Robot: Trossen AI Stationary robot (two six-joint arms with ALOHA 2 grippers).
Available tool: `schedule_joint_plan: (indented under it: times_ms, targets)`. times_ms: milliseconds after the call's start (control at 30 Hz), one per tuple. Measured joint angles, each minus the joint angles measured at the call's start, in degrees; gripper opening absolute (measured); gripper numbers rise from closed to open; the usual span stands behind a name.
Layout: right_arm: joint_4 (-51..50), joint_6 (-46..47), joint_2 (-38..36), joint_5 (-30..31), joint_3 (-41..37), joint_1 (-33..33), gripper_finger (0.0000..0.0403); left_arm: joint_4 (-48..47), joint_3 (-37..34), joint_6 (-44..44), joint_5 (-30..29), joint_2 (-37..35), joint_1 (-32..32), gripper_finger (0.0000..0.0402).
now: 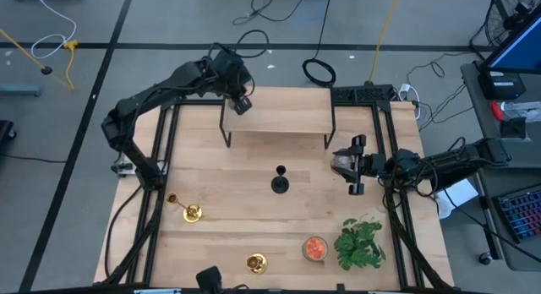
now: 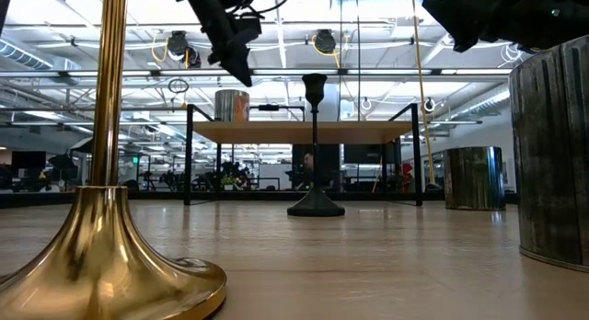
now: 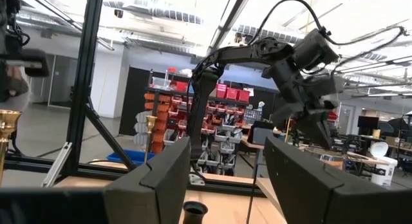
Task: Pick & Place candle stick holders
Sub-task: Align the brown scented candle with the other scented candle
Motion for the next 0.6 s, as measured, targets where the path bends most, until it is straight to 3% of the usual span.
schedule_joint_plan:
  times_ms: [300,467,600]
  targets:
    - [-2.66,0.71,0.06,0.02,-0.01,0.0,0.0199,-0.19,-0.02,3.46,0.02,-9.09,-4.0,0.0042]
    - [-4.96,2.87,2.55,5.91,1.04,0.0,0.0199,-0.45,-0.02,3.06,0.13,-17.13,-7.35,0.0031]
    - [-14.65,3.53,5.69,5.67,8.74,0.44,0.0199,-1.41,0.0,1.65,0.21,-23.37,-9.77,0.0012]
